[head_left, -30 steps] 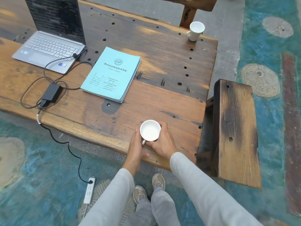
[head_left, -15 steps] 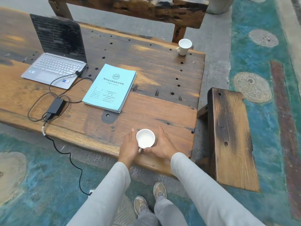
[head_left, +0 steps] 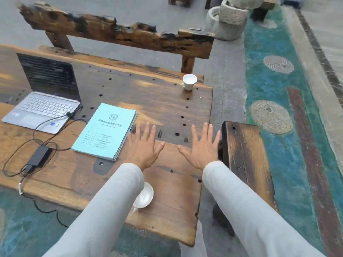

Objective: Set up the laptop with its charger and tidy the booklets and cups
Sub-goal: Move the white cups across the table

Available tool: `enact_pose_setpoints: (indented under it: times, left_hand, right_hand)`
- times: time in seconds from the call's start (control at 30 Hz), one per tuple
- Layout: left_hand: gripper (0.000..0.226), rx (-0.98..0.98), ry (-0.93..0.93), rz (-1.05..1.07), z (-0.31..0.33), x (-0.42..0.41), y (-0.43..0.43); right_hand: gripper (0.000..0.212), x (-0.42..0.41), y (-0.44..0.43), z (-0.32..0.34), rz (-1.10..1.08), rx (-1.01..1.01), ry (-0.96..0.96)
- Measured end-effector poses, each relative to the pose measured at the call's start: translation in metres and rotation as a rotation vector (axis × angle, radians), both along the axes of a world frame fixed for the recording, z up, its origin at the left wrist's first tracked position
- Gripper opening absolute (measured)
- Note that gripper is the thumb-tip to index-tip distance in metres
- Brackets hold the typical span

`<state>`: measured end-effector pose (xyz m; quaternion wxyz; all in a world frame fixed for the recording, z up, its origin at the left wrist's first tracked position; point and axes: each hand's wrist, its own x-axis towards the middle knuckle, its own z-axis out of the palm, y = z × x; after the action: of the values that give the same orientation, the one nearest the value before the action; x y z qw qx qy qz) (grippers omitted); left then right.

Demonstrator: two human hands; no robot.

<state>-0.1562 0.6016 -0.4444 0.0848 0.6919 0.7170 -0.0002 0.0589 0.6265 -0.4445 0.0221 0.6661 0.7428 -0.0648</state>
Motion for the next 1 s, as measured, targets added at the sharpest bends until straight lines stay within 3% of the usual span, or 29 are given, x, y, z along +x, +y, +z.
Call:
enact_pose_setpoints:
  times: [0.43, 0.6, 0.77, 1.0]
  left_hand:
    - [0.074, -0.075, -0.067, 0.005, -0.046, 0.077, 0.270]
    - [0.075, -0.122, -0.222, 0.160, -0.074, 0.087, 0.348]
    - [0.078, -0.169, -0.521, 0.291, -0.095, 0.089, 0.402]
    - [0.084, -0.213, -0.972, 0.617, -0.107, 0.096, 0.461]
  right_hand:
    - [0.106, 0.055, 0.269, -0.053, 0.053, -0.014, -0.051]
    - [0.109, 0.057, 0.346, -0.083, 0.060, -0.074, 0.009]
    - [0.105, 0.041, 0.399, -0.106, 0.001, -0.199, 0.243]
    - [0.114, 0.013, 0.443, -0.122, -0.133, -0.266, 0.734]
